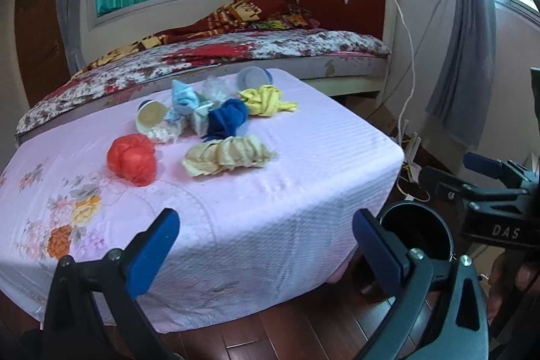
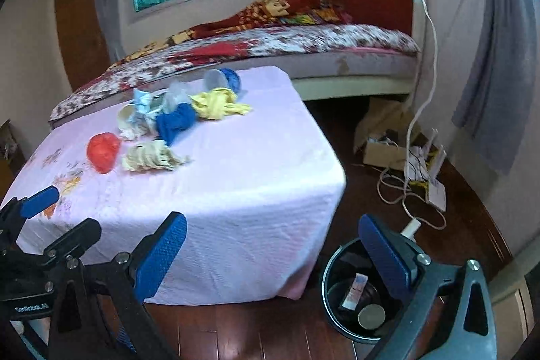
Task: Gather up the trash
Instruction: 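Move both tools back over the table toward the remaining trash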
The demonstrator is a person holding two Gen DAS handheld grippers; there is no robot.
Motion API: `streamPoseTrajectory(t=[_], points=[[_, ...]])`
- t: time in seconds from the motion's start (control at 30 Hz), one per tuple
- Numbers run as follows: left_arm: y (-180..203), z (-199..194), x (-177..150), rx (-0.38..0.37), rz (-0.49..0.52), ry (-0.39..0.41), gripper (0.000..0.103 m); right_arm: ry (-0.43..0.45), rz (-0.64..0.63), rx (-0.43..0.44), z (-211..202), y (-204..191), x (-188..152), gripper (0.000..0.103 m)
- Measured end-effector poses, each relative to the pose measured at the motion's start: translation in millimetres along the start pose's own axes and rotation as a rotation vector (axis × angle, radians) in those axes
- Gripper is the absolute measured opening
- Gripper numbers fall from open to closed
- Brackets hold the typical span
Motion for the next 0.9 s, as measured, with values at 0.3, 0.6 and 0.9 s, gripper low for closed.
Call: streamPoseTrajectory(t=[0.3,0.6,0.9], points=[[-44,1,-3,0.063,-0.046,-0.005,0.102,0.029,-0.09,0.044,3,-42,14,0.103],[-93,9,-1,0.131,-0.101,-0.028,0.102,0.052,-0.136,0.123,23,-84,35,0.103],[-151,20,10,0.209,-0.166,-0.024,0.098,0.037,-0.226,0.193,69,-136,63,0.094]])
Point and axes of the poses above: each gripper's, at about its wrist camera, not at the fingertips, and z roughly the way its jaws point, y to its right, x to its top, the point moved 8 cm from there along z, roughly the way its jaws point, and after that the axes turned 15 degrees about -z, right-handed, at the moved point
